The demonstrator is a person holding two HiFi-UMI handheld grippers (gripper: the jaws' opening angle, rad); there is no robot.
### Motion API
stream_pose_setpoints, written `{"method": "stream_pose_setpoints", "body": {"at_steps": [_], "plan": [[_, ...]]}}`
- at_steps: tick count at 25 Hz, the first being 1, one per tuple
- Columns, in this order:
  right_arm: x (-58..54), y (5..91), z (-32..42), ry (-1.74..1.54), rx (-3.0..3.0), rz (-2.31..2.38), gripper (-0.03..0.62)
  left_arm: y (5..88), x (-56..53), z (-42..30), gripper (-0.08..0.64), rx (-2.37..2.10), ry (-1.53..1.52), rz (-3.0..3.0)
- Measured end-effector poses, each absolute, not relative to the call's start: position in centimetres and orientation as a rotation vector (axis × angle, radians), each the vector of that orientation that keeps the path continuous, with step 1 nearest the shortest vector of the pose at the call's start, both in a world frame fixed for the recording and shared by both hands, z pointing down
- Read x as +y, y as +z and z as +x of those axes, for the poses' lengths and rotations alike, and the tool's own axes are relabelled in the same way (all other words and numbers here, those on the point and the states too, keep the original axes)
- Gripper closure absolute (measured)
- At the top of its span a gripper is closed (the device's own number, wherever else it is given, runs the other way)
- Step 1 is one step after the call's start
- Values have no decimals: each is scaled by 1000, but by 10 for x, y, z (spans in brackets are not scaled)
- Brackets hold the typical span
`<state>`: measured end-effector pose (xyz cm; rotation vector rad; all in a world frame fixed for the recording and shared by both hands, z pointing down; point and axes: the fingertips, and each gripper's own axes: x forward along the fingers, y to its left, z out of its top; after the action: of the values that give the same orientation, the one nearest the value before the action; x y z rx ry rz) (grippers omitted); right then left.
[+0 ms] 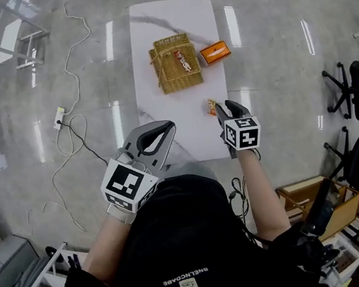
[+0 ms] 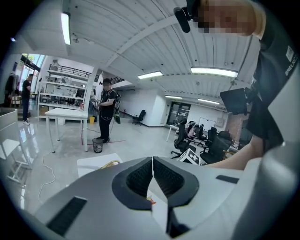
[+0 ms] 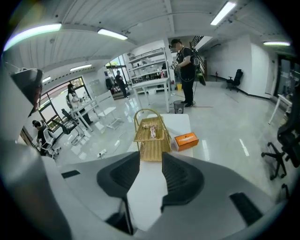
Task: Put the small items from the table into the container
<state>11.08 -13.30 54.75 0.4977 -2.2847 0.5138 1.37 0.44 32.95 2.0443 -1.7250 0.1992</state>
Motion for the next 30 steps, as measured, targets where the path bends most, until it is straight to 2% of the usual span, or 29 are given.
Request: {"method": "stream_pose_setpoints", "body": {"at_steps": [14,30], "plan": [[-127,678,127,455,-2045,304,399,368,30,12,552,-1831,189,1828],[-126,787,161,457,-1907,220,391,412,24,18,552,-1800,165,1762]]}}
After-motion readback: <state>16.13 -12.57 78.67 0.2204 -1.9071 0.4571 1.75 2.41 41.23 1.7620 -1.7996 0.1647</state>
